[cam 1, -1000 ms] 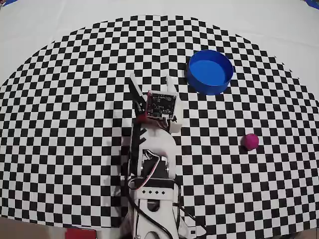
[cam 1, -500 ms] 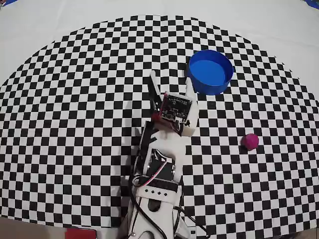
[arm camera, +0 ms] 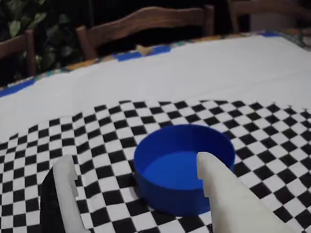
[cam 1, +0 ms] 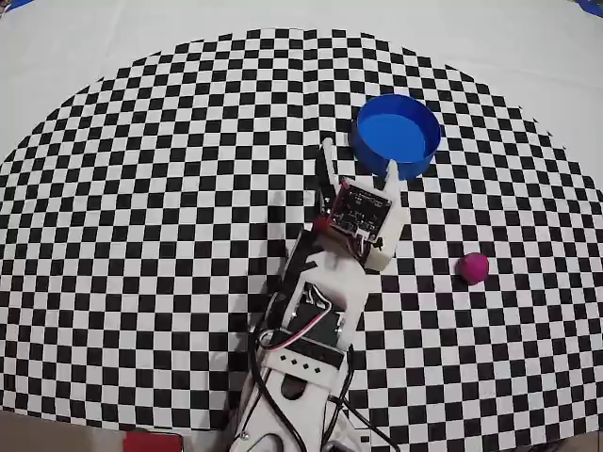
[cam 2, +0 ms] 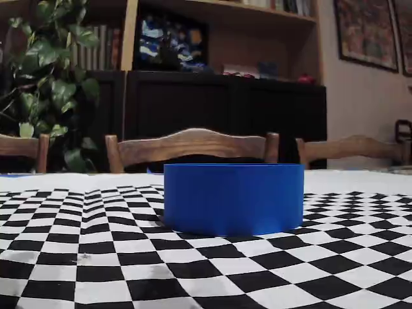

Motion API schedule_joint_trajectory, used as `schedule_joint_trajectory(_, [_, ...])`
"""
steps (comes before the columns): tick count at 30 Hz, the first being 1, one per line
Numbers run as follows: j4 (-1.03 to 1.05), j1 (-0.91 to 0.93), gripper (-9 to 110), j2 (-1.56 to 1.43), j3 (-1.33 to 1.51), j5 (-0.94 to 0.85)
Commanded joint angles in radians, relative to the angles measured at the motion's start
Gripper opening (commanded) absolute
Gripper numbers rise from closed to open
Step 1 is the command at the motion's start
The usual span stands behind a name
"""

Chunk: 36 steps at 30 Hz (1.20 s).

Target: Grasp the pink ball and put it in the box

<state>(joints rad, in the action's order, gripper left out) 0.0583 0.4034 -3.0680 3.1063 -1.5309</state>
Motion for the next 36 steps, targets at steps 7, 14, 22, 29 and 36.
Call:
schedule_joint_trajectory(7, [-0.020, 0.123, 29, 0.009, 0.006, -0.011])
schedule_joint_trajectory(14, [-0.021, 0.195, 29, 0.012, 0.006, -0.011])
schedule_joint_trajectory(22, [-0.021, 0.302, 29, 0.017, 0.006, -0.011])
schedule_joint_trajectory(29, [-0.015, 0.393, 29, 0.026, 0.006, -0.011])
schedule_joint_trajectory(36, [-0.015, 0.451, 29, 0.026, 0.006, -0.011])
